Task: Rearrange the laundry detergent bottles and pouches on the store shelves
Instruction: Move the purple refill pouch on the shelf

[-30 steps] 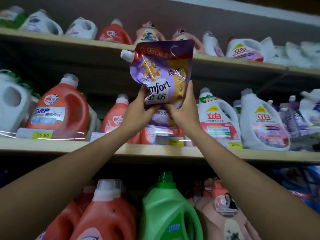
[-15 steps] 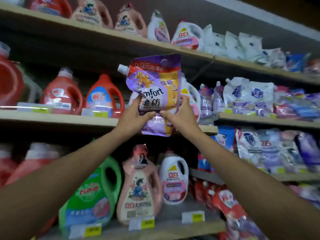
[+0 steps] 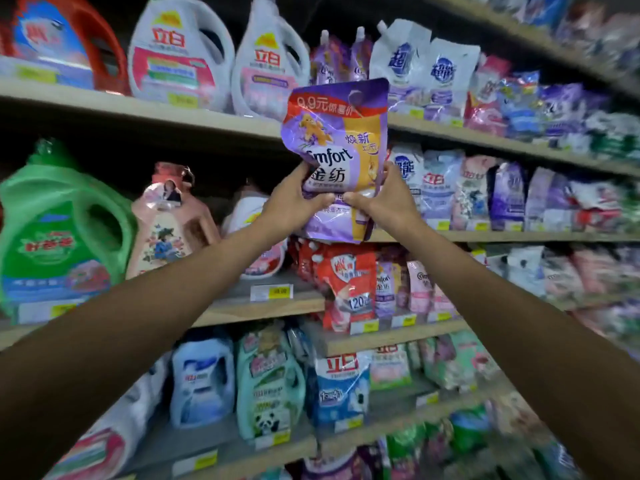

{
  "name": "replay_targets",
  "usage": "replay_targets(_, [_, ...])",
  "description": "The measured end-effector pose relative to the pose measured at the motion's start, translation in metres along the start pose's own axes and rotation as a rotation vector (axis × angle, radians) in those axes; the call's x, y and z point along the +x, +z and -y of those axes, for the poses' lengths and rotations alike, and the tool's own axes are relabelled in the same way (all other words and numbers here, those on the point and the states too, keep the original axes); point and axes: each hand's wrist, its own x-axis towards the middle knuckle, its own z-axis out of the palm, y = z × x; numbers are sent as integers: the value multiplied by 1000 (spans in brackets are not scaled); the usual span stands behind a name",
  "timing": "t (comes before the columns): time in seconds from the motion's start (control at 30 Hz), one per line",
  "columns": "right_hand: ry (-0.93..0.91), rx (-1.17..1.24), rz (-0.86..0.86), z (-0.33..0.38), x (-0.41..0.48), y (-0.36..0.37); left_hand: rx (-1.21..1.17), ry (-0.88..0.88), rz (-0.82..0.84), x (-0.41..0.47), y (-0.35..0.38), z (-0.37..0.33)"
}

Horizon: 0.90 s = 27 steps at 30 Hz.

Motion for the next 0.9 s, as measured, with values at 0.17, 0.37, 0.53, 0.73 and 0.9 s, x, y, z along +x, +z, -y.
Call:
replay_targets(0.17, [24, -15, -40, -70, -2, -32, -48, -6, 3, 8, 78, 30])
replay_targets(0.37, [122, -22, -41, -166, 0, -57, -131, -113, 48, 23, 180, 82])
replay_targets(0.53, [179, -15, -16, -251, 5, -65, -132, -146, 63, 32, 250, 129])
replay_targets(0.73, [212, -20, 13, -332, 18, -64, -243, -216, 57, 41, 314, 175])
replay_targets(0.9, [197, 18, 41, -396, 37, -56, -167, -278, -22, 53, 360, 220])
